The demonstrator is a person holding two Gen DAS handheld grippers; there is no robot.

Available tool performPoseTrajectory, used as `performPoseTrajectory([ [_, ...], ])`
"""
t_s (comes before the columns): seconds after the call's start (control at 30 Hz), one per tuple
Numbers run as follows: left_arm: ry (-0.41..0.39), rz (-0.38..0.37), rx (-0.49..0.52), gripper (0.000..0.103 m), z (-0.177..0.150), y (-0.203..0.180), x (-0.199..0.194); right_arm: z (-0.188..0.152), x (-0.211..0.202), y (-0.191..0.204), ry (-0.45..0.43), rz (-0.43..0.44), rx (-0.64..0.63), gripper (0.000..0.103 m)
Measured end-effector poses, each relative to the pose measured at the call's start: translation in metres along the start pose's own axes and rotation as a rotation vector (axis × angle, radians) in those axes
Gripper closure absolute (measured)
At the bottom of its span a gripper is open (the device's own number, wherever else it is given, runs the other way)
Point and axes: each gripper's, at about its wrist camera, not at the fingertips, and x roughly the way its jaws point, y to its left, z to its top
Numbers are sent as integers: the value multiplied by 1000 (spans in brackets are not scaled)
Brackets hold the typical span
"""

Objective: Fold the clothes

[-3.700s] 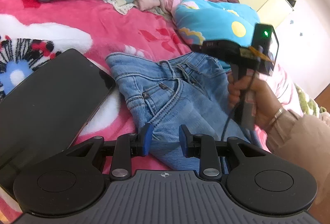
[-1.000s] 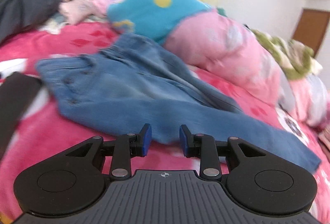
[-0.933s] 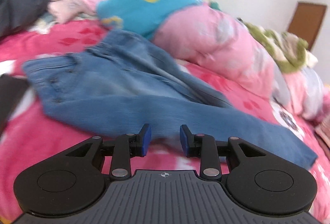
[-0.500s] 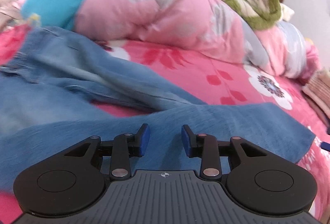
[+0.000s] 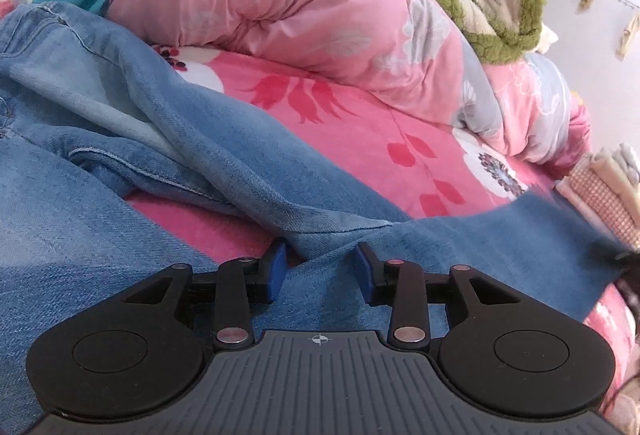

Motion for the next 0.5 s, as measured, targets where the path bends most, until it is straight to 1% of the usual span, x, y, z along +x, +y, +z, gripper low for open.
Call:
performPoseTrajectory([
  [0.03,-1,4,3,67,0,0,0,0,-11,20,-41,22,-98,82],
  [0.07,-2,8,6,67,-1,-1,0,-6,-26,45,-77,54,-234,82],
  [0.13,-6,13,9,67,-1,-1,0,-24,-49,88,-107,122,-491,83],
  [0.17,-7,15,10,67,-1,-1,0,-34,-58,106,-102,155,-602,83],
  [0.23,-11,20,10,67,-2,-2,0,-58,-64,130,-18,210,-741,80],
  [0.27,-13,22,10,67,-2,-2,0,-70,-63,135,35,220,-776,79],
  [0.33,-16,27,14,67,-2,-3,0,-94,-58,136,145,221,-799,69],
  [0.37,-17,30,16,67,-2,-3,0,-104,-56,135,194,222,-798,69],
  [0.4,-18,32,16,67,-3,-3,0,-112,-57,135,228,222,-789,68],
  [0.43,-18,34,17,67,-3,-3,-1,-120,-58,134,259,221,-781,63],
  [0.5,-18,39,18,67,-3,-4,-1,-130,-63,134,299,206,-776,59],
])
